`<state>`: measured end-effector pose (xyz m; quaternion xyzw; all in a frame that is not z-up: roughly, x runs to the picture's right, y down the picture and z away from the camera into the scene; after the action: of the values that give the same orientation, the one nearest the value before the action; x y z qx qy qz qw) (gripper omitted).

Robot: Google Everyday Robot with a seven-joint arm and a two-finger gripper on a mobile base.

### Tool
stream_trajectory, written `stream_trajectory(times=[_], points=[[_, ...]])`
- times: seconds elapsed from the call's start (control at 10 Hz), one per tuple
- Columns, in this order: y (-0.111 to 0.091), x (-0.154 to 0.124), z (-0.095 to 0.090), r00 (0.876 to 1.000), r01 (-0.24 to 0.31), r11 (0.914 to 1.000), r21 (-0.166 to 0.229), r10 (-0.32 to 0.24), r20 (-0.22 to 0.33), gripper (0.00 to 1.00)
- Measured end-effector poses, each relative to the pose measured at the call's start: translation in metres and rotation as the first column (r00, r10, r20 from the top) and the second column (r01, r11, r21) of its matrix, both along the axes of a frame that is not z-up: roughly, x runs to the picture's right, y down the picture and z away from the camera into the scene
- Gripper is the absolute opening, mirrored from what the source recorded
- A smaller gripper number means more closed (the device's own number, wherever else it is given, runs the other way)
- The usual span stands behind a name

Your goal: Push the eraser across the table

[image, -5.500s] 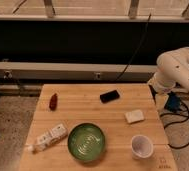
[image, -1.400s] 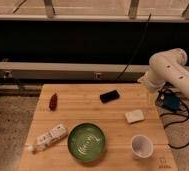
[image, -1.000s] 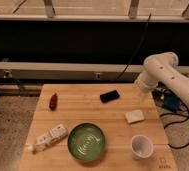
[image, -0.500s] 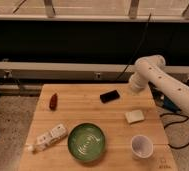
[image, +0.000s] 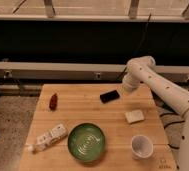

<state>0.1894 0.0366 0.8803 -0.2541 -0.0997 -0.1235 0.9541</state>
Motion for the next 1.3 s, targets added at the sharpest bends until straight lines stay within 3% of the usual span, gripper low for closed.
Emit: stream_trajectory(times=[0.4, 0.7, 1.3], points=[[-0.009, -0.004, 0.052, 0.999, -0.001, 0.9999, 0.015, 0.002, -0.038, 0.11], [-0.012, 0.006, 0.078, 0.997, -0.011, 0.9999, 0.011, 0.012, -0.077, 0.11], [-0.014, 0.031, 0.101, 0.990, -0.046, 0.9989, 0.004, 0.046, -0.132, 0.11]])
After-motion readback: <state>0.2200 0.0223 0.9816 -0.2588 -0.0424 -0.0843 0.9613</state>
